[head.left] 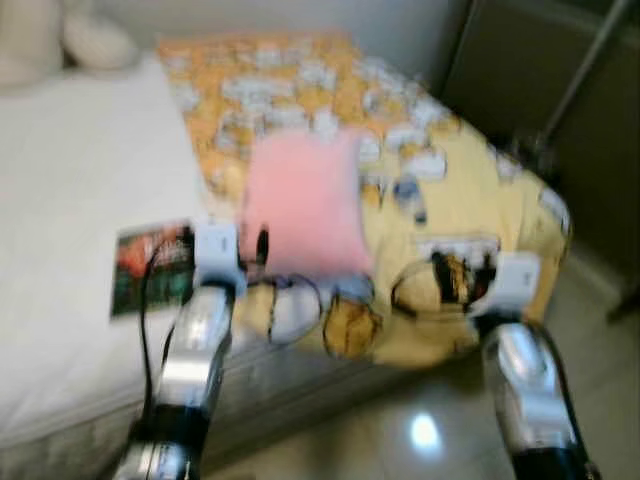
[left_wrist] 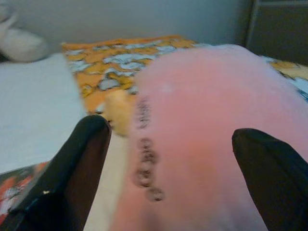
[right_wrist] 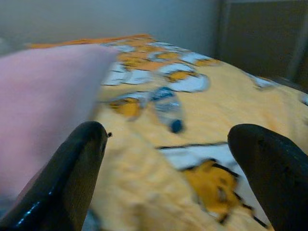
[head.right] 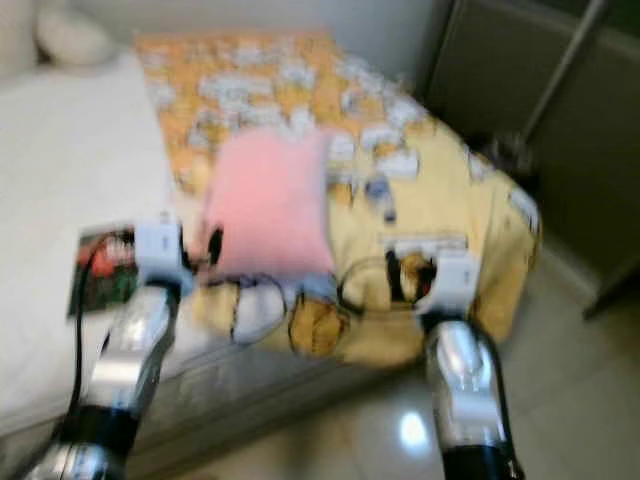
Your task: Clean up the room
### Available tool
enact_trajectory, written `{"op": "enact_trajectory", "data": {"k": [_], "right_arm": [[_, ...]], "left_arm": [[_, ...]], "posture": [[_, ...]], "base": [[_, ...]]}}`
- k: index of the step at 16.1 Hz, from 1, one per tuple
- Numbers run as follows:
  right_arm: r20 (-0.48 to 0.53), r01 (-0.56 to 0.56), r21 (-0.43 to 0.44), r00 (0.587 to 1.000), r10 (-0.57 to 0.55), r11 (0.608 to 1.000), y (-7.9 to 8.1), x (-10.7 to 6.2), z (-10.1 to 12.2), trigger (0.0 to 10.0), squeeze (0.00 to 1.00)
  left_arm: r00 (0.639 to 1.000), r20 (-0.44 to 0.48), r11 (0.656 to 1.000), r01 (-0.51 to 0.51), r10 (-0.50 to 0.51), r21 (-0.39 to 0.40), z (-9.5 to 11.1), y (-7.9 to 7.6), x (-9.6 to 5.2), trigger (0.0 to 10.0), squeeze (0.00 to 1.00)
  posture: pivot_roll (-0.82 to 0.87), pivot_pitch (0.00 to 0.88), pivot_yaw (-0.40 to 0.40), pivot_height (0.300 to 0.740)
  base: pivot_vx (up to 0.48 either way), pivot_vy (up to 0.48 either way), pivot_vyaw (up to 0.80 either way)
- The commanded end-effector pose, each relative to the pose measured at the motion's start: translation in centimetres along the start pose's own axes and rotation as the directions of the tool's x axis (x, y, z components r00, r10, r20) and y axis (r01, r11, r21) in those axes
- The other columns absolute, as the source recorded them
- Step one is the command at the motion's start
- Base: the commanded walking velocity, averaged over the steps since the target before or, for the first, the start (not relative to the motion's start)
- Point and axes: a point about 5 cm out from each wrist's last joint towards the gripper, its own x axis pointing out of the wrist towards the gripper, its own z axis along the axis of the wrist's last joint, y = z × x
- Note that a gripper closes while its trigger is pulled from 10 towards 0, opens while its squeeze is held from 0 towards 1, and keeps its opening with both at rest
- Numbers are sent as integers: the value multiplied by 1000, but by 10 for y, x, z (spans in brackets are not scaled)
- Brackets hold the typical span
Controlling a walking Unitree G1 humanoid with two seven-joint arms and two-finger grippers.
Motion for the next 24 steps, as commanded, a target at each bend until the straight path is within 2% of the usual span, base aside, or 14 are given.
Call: {"op": "enact_trajectory", "data": {"k": [1, 2, 3, 5, 9, 13, 16, 18, 21, 23, 24], "right_arm": [[7, 47, -11, 999, -47, 999, -7, -2, 2, 10000, 0], [11, 35, -22, 999, -35, 999, -3, -3, 2, 10000, 0], [18, 27, -42, 1000, -26, 999, -2, -4, 4, 10000, 0], [21, 42, -53, 999, -41, 998, -7, -8, 4, 10000, 0], [24, 45, -54, 999, -44, 998, -9, -4, 7, 10000, 0], [42, 35, -87, 999, -32, 996, -15, 3, 18, 10000, 0], [35, -17, -115, 999, 21, 993, -11, 3, 19, 10000, 0], [44, -46, -120, 998, 51, 992, -7, 5, 22, 10000, 0], [57, -70, -142, 995, 78, 987, -6, 7, 26, 10000, 0], [70, -84, -141, 993, 94, 986, -5, 9, 32, 10000, 118], [72, -81, -130, 993, 91, 988, -6, 9, 33, 10000, 114]], "left_arm": [[996, 33, 996, 85, -86, 25, 9, -17, 6, 10000, 0], [994, 43, 995, 100, -101, 27, 11, -17, 7, 10000, 0], [993, 38, 994, 108, -108, -2, 13, -17, 10, 10000, 0], [999, 2, 991, 53, -53, -126, 8, -10, 12, 10000, 0], [998, 10, 989, 61, -60, -134, 12, -17, 18, 10000, 0], [1000, 1, 984, 8, -8, -175, 12, -16, 21, 10000, 0], [1000, 0, 984, 2, -2, -176, 10, -18, 20, 10000, 0], [999, 49, 994, -13, 19, -110, 18, -17, 21, 10000, 0], [996, 88, 996, -24, 31, -83, 29, -17, 25, 10000, 0], [991, 136, 996, 3, 9, -87, 39, -23, 26, 10000, 0], [991, 133, 996, 7, 4, -84, 38, -24, 25, 10000, 0]], "posture": [[-97, 0, 32, 740], [-100, 0, 34, 740], [-113, 0, 40, 740], [-125, 0, 44, 740], [-129, 0, 42, 740], [-128, 0, 34, 740], [-122, 0, 19, 740], [-116, 0, 15, 740], [-116, 0, 11, 740], [-120, 0, 11, 740], [-121, 0, 14, 740]], "base": [[0, 0, 0], [0, 0, 0], [0, 0, 0], [480, 0, 0], [480, 0, 0], [478, 0, 0], [466, 0, 544], [232, 0, 475], [0, 0, 442], [0, 0, 425], [0, 0, 425]]}}
